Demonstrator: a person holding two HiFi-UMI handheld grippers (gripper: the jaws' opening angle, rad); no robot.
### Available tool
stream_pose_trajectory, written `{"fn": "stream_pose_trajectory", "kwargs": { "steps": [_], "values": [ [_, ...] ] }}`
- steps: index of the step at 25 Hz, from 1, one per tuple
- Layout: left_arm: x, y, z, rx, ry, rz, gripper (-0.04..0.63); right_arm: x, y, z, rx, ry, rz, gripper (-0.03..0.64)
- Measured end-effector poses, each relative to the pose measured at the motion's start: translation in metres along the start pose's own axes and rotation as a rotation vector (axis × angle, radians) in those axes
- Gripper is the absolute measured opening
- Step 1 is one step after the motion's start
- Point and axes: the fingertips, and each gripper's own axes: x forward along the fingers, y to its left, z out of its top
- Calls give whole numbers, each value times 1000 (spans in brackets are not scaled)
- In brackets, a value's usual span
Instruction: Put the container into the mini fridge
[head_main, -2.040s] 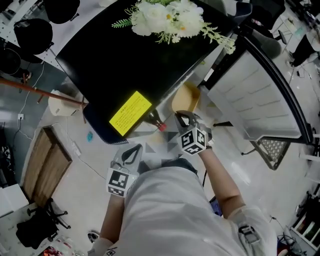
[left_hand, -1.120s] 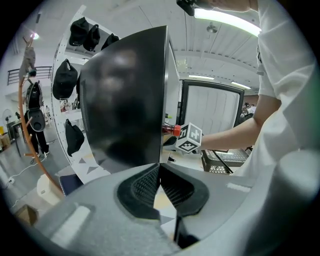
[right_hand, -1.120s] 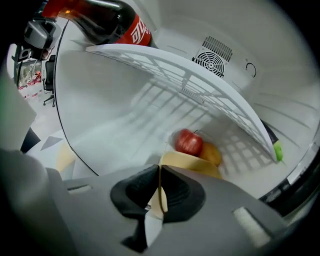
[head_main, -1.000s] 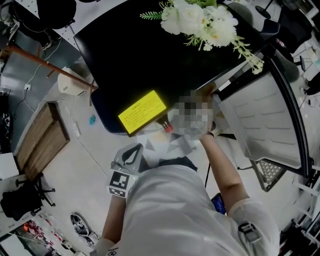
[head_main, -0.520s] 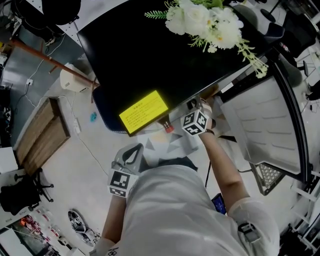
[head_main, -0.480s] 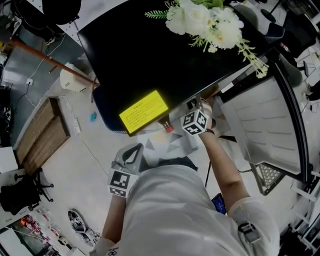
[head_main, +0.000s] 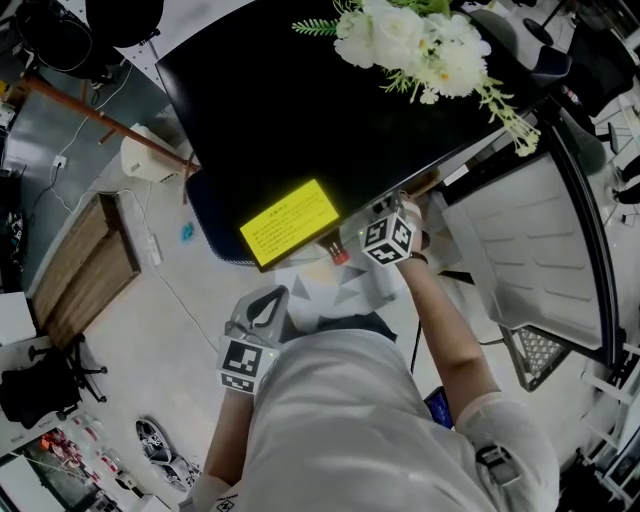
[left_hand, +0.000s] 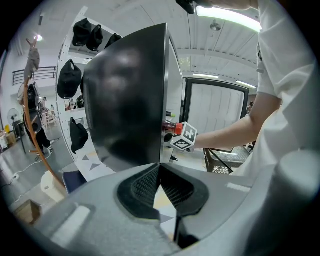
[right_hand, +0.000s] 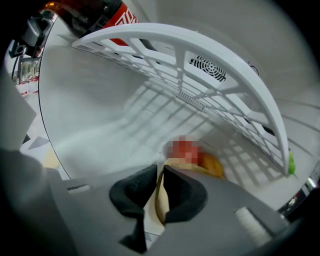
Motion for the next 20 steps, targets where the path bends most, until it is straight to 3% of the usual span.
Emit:
{"fn": "stream_pose_trajectory", "kwargs": {
  "steps": [11,20],
  "values": [
    [1,-1,0,7,-3,-19,9,-11,0,4,30,-12,4,104],
    [11,-7,9,61,-6,-110,9,-48,-6,3,123,-37,-45,104]
  ]
}}
